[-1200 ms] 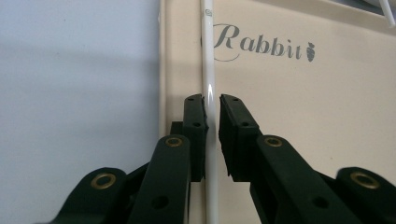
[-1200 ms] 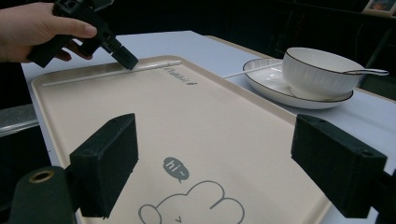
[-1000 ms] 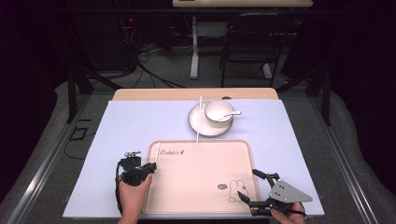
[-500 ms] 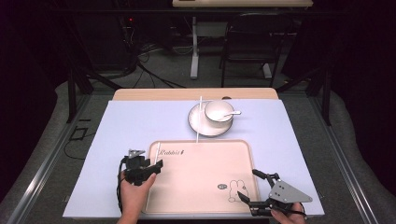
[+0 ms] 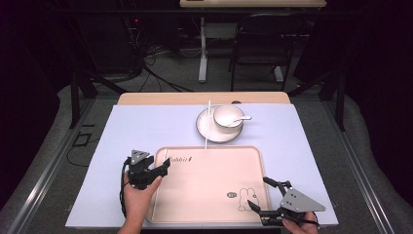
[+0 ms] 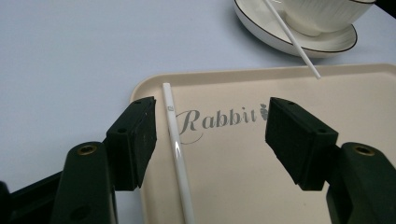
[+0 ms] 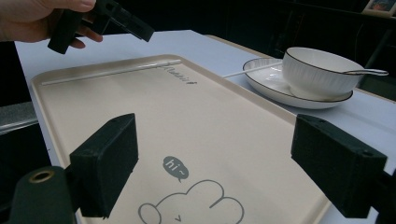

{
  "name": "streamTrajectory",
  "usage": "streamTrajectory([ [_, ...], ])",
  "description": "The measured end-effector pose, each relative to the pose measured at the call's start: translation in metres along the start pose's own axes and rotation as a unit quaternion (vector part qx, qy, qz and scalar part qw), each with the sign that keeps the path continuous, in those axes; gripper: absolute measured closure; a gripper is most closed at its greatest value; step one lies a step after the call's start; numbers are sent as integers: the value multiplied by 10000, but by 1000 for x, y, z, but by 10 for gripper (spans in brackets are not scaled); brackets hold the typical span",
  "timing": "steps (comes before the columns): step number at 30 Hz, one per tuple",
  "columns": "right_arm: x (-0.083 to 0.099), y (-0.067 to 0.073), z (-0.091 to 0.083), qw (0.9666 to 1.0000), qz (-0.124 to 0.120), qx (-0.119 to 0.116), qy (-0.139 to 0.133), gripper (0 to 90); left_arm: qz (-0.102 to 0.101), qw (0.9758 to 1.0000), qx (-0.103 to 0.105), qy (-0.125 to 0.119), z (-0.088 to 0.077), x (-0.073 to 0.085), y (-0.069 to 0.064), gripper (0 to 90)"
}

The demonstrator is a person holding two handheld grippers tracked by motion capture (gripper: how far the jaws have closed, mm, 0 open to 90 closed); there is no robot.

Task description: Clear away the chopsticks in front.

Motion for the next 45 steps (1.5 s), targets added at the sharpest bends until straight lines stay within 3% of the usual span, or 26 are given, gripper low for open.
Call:
streamTrajectory([
  [19, 0, 0, 0, 10000, -1, -13, 8, 145, -48, 10000, -25, 45, 5, -18, 3, 251],
  [27, 0, 0, 0, 10000, -5, -11, 9, 144, 61, 9999, -30, 109, 10, -27, 2, 249],
  [37, 0, 0, 0, 10000, -15, -17, 13, 145, 64, 9997, 74, 209, 20, -37, -3, 254],
  [45, 0, 0, 1, 10000, 0, -22, 10, 145, 221, 9993, 163, 245, 30, -56, -13, 261],
])
Point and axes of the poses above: each handheld gripper's, and its own axes: z roughly forward along the jaws, x roughly out of its underside, y roughly to its left, the point moved 2 cm from there along z, roughly forward along the jaws, and after that the axes turned 2 degrees about x, right-handed, at the moved point
